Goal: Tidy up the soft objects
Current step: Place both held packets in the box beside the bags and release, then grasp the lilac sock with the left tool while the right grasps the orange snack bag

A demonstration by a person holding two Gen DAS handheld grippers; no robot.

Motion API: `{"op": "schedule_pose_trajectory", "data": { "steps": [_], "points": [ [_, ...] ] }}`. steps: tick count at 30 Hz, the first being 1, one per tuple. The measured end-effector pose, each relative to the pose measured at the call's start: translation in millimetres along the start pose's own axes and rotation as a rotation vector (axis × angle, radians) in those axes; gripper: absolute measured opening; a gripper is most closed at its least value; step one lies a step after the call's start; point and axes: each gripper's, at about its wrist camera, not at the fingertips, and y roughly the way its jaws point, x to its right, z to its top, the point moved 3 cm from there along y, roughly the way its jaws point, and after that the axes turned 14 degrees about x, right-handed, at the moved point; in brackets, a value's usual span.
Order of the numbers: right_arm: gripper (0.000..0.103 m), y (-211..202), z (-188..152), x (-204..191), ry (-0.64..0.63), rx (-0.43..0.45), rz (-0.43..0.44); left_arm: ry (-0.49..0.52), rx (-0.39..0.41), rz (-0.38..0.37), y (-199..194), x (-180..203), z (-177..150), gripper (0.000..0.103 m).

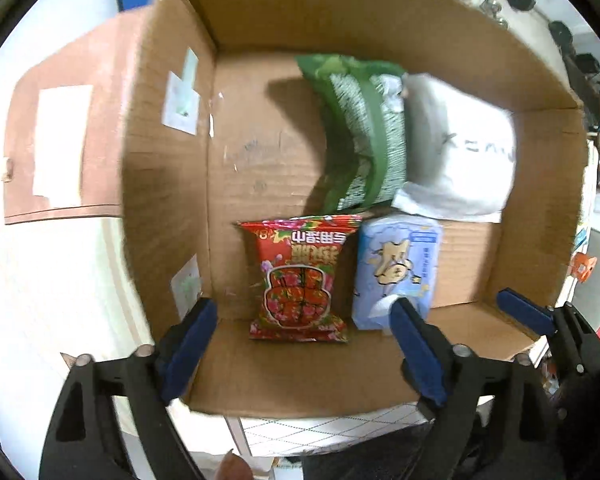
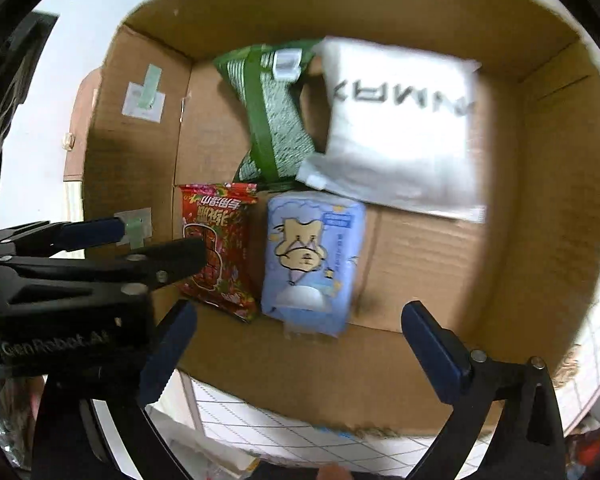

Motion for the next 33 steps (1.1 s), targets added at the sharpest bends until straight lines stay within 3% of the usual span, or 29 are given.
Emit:
{"op": "schedule_pose_trajectory", "data": {
  "steps": [9, 16, 22, 27, 33],
  "points": [
    [0.103, -74, -31, 23, -0.020, 0.198, -0.113, -0.012, 0.287, 0.053, -77, 13, -30, 0.099],
    [0.103, -118, -64, 28, -0.036, 0.314, -0.133, 0.011, 0.441, 0.097, -121, 25, -65, 0.099],
    [0.103, -160, -84, 25, -0.052, 0.382, -0.120, 0.015, 0.514, 0.101, -148, 36, -84, 0.101],
    [0.103, -177, -95, 26, -0.046, 0.387, -0.070, 0.041, 0.538, 0.089, -161, 56, -90, 0.101],
    [0.103, -194, -102, 75, 0.049, 0.382, -0.018, 0.131, 0.570, 0.101, -171, 117, -84, 0.101]
  ]
}}
